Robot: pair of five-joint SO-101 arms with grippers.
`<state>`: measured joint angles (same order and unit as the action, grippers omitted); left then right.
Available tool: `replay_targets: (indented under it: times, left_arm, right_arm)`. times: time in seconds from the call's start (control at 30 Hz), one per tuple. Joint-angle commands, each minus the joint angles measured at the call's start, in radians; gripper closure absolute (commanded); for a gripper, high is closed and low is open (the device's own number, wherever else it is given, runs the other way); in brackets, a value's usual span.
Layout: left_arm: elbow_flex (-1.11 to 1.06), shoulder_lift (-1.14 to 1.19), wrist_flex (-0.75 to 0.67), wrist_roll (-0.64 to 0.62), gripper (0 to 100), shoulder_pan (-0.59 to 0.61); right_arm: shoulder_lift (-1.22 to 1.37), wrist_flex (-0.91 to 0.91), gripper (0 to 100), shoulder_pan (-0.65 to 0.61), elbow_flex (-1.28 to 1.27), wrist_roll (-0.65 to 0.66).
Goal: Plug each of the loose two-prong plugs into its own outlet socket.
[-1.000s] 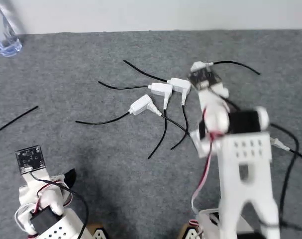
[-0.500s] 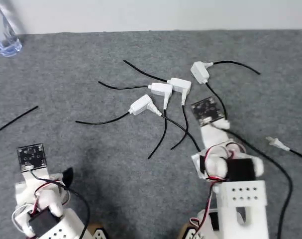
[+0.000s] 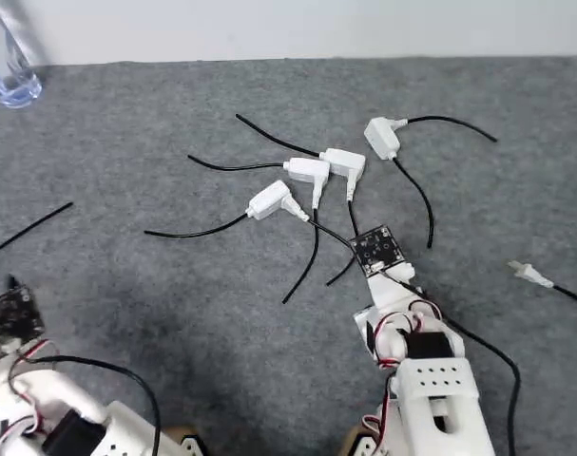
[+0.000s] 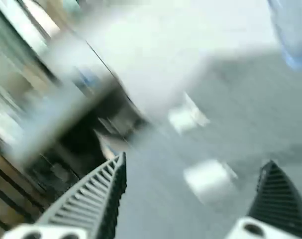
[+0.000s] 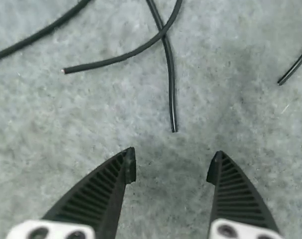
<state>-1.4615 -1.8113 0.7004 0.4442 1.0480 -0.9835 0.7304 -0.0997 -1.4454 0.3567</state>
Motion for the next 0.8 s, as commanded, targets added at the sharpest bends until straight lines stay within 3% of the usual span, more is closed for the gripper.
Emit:
replay_targets:
  times: [0.0, 0.07, 0.13, 0.3, 0.43, 0.53, 0.7, 0.77]
  left_arm:
    - [0.081, -0.006, -0.308, 0.4, 61, -0.015]
    - [0.085, 0.017, -0.311, 0.713, 61, -0.064]
    - [0.108, 0.058, -0.315, 0.941, 61, -0.068]
    - [0.314, 0.29, -0.311, 1.131, 61, -0.084]
    - [0.63, 0.621, -0.278, 1.171, 61, -0.074]
    - [0.969, 0.895, -0.048, 1.171, 61, -0.046]
    - [1.586, 1.329, 0.58, 1.171, 61, -0.052]
    - [1.801, 1.498, 0.756, 1.166, 61, -0.084]
  right_arm:
    - [-0.015, -0.027, 77.9, -0.01, 0.005, 0.025]
    - [-0.015, -0.028, 77.9, -0.019, 0.003, 0.025]
    - [-0.015, -0.03, 77.9, -0.018, 0.003, 0.025]
    - [-0.015, -0.03, 77.9, -0.016, 0.002, 0.025]
    - [-0.015, -0.031, 77.9, -0.016, 0.0, 0.026]
    - [-0.015, -0.035, 77.9, -0.016, 0.0, 0.026]
    - [-0.015, -0.067, 77.9, -0.016, -0.014, 0.026]
    - [-0.015, -0.067, 77.9, -0.016, -0.014, 0.026]
